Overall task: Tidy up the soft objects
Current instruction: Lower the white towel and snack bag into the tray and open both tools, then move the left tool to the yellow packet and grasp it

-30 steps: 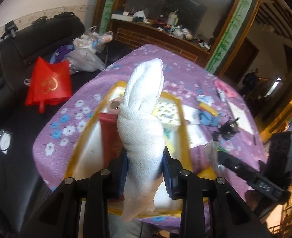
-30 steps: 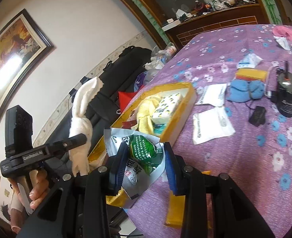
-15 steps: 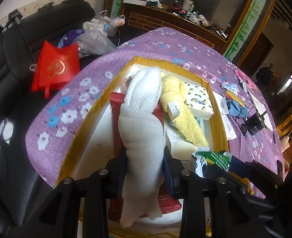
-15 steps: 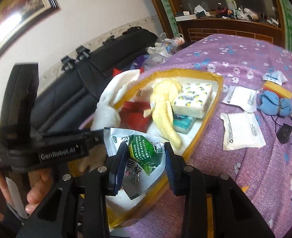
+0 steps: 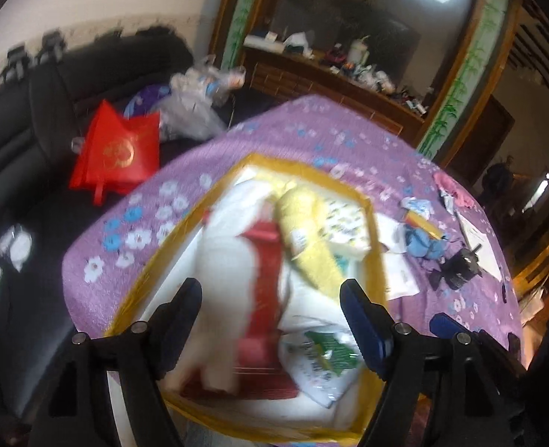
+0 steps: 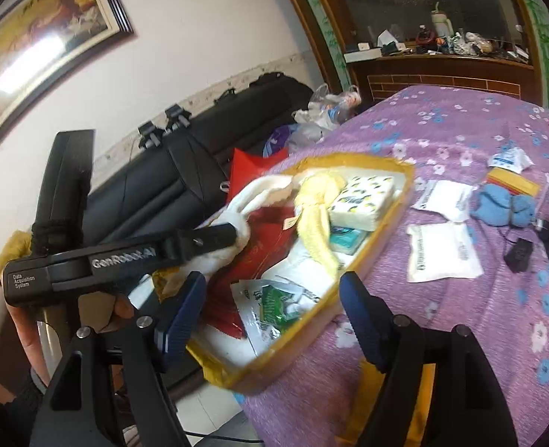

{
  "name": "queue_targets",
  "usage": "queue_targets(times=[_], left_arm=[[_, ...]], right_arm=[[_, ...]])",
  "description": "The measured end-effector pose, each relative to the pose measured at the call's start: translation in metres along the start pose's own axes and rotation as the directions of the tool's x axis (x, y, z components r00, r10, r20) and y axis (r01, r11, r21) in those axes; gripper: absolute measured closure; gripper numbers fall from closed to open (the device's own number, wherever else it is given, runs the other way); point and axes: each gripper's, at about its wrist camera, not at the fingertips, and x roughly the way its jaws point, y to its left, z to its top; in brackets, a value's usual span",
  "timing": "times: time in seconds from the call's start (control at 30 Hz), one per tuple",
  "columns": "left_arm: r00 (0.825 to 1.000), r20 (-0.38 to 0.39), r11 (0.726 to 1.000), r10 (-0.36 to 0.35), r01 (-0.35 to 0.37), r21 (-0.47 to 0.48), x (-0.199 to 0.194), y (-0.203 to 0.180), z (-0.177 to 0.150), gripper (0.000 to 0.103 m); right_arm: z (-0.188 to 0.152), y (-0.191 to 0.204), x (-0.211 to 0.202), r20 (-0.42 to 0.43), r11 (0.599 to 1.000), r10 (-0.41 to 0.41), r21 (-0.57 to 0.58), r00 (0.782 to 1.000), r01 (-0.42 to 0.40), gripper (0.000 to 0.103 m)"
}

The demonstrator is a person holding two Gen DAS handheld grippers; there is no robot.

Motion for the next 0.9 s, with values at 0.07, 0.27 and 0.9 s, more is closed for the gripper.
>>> queue_targets(times=[0.07,0.27,0.9], left_arm=[[0.999,0.033,0.998,0.017,-0.019,0.062,-0.012,-0.020,0.000,0.023],[0.999,0.040,0.975,0.017,-0.026,0.221,-0.023,-0.070,-0.008,0.022],[0.982,-0.161,0.880,-0.096,0.160,0.448,0.003,-0.163,-0.060,0.022]], right_arm=[[-0.001,-0.016,-0.014,0.014,1.000,0.001,0.029,1.000,-0.001,0.024],[-0.008,-0.079,-0.039,0.031,0.981,-0.017,0.193,0.999,0.010,0.023],[-0.027,-0.184,-0.068,0.047,0.905,-0.111,0.418,0.993,0.081,0.024]])
